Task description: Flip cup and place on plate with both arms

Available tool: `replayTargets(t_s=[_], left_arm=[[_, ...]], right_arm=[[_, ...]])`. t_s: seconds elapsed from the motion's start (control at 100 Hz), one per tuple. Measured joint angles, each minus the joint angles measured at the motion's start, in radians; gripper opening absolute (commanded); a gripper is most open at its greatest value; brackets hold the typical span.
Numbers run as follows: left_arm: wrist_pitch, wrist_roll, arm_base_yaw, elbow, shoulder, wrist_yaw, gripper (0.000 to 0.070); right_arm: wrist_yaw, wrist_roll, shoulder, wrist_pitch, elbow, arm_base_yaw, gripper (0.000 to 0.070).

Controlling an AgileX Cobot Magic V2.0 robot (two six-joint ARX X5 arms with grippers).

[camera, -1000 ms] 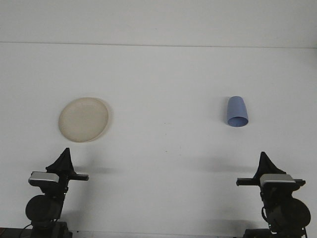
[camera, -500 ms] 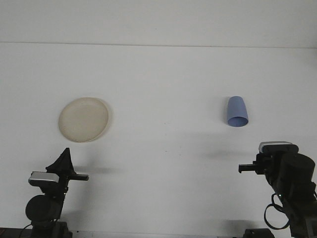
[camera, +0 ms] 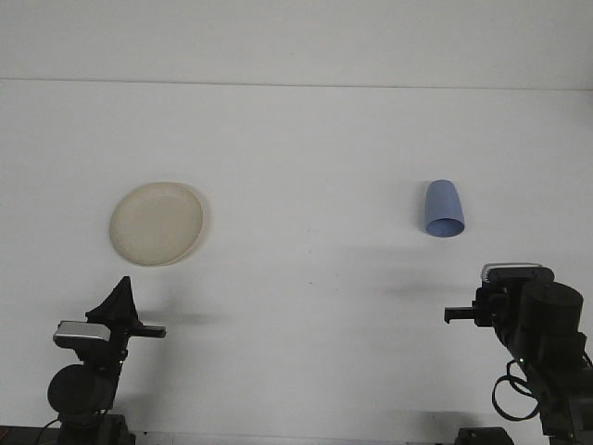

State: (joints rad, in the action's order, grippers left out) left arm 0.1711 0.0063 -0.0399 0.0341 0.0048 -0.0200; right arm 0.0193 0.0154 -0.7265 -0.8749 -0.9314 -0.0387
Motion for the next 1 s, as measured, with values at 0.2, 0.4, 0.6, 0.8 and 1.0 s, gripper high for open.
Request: replayTargets(t_s=[0.2, 0.4, 0.6, 0.8, 1.0], left_arm=[[0.000, 0.000, 0.000, 0.000, 0.000, 0.000, 0.0011], [0.000, 0.000, 0.000, 0.000, 0.000, 0.000, 0.0011], [0.000, 0.000, 0.000, 0.000, 0.000, 0.000, 0.0011], [0.000, 0.000, 0.000, 0.000, 0.000, 0.000, 0.0011], [0.000, 0.000, 0.000, 0.000, 0.000, 0.000, 0.0011]], right_arm=[[0.005, 0.001, 0.000, -0.006, 0.000, 0.000, 0.0508], [0.006, 0.001, -0.023, 0.010, 0.000, 0.000, 0.0507], [0.007, 0.001, -0.106, 0.184, 0.038, 0.000, 0.0508], [0.007, 0.001, -0.119, 0.452, 0.189, 0.004, 0.0508], [0.007, 0.005, -0.137, 0.789, 0.402, 0.037, 0.0508]])
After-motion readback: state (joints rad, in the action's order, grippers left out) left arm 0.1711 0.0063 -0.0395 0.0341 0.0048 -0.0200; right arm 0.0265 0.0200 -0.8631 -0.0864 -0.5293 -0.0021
